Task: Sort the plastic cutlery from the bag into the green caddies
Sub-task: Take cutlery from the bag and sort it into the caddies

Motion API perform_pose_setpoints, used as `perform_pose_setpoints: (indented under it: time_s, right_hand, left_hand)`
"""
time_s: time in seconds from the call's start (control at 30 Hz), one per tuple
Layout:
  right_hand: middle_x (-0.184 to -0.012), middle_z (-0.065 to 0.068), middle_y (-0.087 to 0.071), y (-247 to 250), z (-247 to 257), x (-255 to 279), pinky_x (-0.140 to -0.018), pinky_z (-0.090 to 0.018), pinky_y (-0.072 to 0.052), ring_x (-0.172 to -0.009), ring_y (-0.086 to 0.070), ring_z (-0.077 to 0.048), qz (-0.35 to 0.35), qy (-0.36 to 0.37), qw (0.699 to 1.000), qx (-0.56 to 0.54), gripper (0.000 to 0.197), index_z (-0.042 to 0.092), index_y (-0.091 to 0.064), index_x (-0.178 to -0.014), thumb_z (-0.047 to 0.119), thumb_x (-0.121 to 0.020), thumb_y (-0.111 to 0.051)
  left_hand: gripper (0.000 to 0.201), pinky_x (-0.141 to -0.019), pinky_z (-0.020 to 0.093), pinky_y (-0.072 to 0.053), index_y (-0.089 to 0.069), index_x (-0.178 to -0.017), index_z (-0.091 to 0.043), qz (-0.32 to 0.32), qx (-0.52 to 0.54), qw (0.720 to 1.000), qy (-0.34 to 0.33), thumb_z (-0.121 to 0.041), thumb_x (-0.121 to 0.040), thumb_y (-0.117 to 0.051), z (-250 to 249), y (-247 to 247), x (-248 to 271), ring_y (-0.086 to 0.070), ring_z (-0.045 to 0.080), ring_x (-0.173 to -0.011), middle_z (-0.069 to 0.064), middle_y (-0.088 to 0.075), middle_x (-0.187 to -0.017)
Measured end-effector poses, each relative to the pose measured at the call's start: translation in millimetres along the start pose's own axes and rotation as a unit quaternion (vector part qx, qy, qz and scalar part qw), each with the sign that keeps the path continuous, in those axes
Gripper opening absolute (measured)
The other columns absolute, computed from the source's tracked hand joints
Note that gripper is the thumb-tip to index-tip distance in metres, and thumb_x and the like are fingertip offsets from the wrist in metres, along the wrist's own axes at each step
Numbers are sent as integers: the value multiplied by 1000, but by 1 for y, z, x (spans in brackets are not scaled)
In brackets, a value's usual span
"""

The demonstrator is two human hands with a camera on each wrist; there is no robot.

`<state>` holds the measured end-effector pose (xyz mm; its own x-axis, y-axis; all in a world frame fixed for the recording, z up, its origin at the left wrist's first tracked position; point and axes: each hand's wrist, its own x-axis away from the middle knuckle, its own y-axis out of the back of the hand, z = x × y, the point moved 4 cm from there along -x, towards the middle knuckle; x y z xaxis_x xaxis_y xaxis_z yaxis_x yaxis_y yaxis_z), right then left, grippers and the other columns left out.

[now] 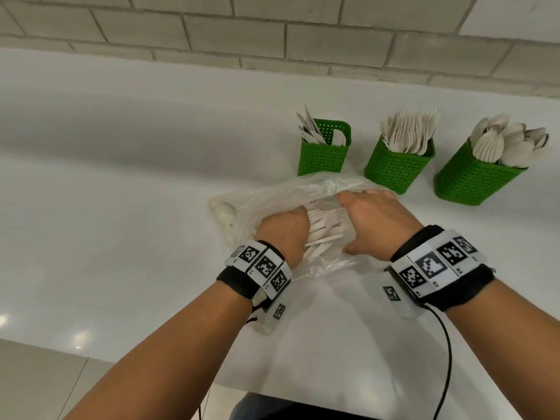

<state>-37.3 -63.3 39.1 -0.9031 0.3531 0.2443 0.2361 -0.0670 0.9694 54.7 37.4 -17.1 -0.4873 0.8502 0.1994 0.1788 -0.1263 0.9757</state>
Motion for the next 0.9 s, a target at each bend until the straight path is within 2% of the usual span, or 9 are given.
perform_pose_setpoints:
  time_s: [0.1, 0.17, 0.23, 0.33, 0.43, 0.53, 0.67, 0.8, 0.9]
  right_hand:
    - [-129, -2, -57, 6, -11, 4, -98, -37, -35, -121, -49, -26, -4, -22, 1000, 11, 81, 20, -43, -133, 49, -68, -80]
    - [-129, -2, -56, 8, -13, 5, -99, -38, -33, -122, -48, -26, -7, -32, 999, 13, 78, 19, -45, -131, 51, -68, -79]
    - [-130, -3, -55, 8, -12, 6, -100, -39, -32, -123, -46, -26, -8, -39, 999, 20, 78, 18, -45, -130, 53, -68, -78]
    - [-133, -1, -53, 9, -10, 4, -100, -40, -29, -124, -44, -26, -19, -31, 999, 25, 81, 20, -41, -134, 52, -69, -78]
    - [-137, 2, -51, 7, -7, 3, -100, -40, -27, -126, -43, -23, -20, -8, 1000, 12, 81, 24, -39, -139, 49, -71, -76]
    - [-132, 3, -56, 5, -8, 3, -102, -38, -27, -123, -48, -21, -19, 1, 1000, 1, 73, 23, -44, -135, 50, -73, -73]
    - [-133, 4, -56, 2, -11, 2, -104, -34, -28, -124, -49, -19, -26, 2, 999, -20, 73, 23, -45, -137, 47, -75, -74]
    - [-114, 9, -64, 7, -8, -3, -95, -35, -28, -111, -54, -20, -50, 7, 999, -14, 46, 32, -57, -121, 44, -78, -69]
    - [-91, 16, -55, 9, 0, -3, -88, -36, -23, -105, -51, -16, -64, 36, 996, -49, 29, 38, -62, -105, 55, -82, -63]
  left_hand:
    - [24, -73, 28, -42, -52, -116, -6, 45, 64, 997, 6, -9, -92, -51, 8, -1, -1, -58, 21, -90, 7, -61, -107]
    - [21, -70, 26, -39, -52, -114, -5, 43, 68, 997, -3, -6, -93, -48, 8, 1, 0, -50, 17, -81, 4, -53, -96]
    - [22, -68, 26, -39, -52, -113, -5, 39, 67, 997, -12, -4, -91, -48, 8, 3, 2, -50, 16, -79, 4, -54, -94]
    - [28, -70, 29, -44, -54, -115, -8, 23, 81, 996, -26, -7, -87, -56, 10, 7, 3, -59, 23, -88, 8, -61, -106]
    - [29, -70, 29, -41, -53, -118, -9, 8, 77, 997, -28, -10, -89, -56, 12, 13, 7, -59, 23, -89, 8, -62, -108]
    - [31, -81, 31, -45, -53, -125, -13, 28, 123, 992, -2, -17, -94, -54, 21, 14, 10, -60, 26, -102, 8, -61, -116]
    - [34, -89, 29, -42, -53, -126, -7, 10, 187, 981, 53, -3, -95, -42, 39, 16, 9, -57, 30, -110, 13, -61, -119]
    - [34, -86, 23, -41, -55, -128, -11, 13, 259, 966, -5, -8, -94, -48, 39, 21, 17, -58, 25, -106, 8, -63, -117]
    - [43, -78, 10, -36, -50, -135, -18, 44, 286, 955, -72, -8, -92, -52, 32, 27, 25, -54, 11, -102, -4, -61, -117]
